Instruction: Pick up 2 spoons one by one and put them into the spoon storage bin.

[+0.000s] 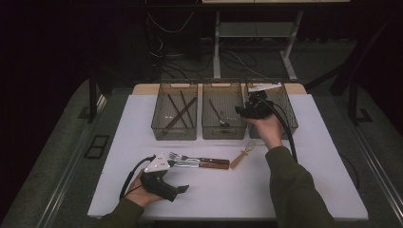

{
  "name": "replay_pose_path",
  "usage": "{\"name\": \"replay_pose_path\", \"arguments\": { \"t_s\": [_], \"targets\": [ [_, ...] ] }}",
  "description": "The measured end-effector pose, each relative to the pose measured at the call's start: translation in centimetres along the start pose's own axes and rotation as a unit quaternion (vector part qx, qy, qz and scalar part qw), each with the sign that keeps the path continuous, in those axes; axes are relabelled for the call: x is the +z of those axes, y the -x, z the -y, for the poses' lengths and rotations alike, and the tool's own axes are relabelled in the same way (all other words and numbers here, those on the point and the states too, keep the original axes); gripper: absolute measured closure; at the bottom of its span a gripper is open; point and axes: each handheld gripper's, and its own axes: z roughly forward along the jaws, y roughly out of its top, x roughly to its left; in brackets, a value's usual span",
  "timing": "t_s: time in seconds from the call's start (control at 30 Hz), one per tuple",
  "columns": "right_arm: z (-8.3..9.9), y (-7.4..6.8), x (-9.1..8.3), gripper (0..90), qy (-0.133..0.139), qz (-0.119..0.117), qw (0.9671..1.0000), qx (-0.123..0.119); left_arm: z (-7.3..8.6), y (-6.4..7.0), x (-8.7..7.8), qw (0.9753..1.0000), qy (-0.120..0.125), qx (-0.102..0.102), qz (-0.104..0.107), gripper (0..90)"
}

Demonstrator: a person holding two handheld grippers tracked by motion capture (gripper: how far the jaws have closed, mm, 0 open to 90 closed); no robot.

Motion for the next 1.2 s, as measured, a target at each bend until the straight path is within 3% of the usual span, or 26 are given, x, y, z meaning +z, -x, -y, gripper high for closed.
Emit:
{"name": "replay_pose_path", "arguments": {
  "t_s": [0.13,0.27,0.53,0.73,0.9,1.2],
  "targets": [
    [1.0,0.3,-1.4,47.0,0.014,-0.031,0.9994,-0.01,0.0,-0.1,0.0,1.0,-0.003,0.003,-0.001,0.0],
    [2.1,0.5,-3.1,47.7,0.02,-0.045,0.9987,-0.016,0.0,-0.1,0.0,1.0,-0.007,0.005,-0.002,0.0],
    [4.4,0.6,-5.1,63.9,0.003,-0.061,0.9974,-0.039,0.0,-0.1,0.0,0.9999,-0.01,0.007,-0.004,0.0],
    [6.1,0.4,-5.4,74.3,-0.014,-0.08,0.9953,-0.052,0.1,-0.1,0.0,0.9999,-0.01,0.005,-0.005,0.0],
    [7.4,0.6,-5.0,72.9,-0.031,-0.075,0.9952,-0.056,0.1,-0.1,0.0,0.9999,-0.011,0.004,-0.005,0.0],
    [9.3,1.9,-3.7,66.7,-0.047,-0.075,0.9957,-0.028,0.1,-0.1,0.0,0.9999,-0.012,0.006,-0.006,0.0]
  ]
}}
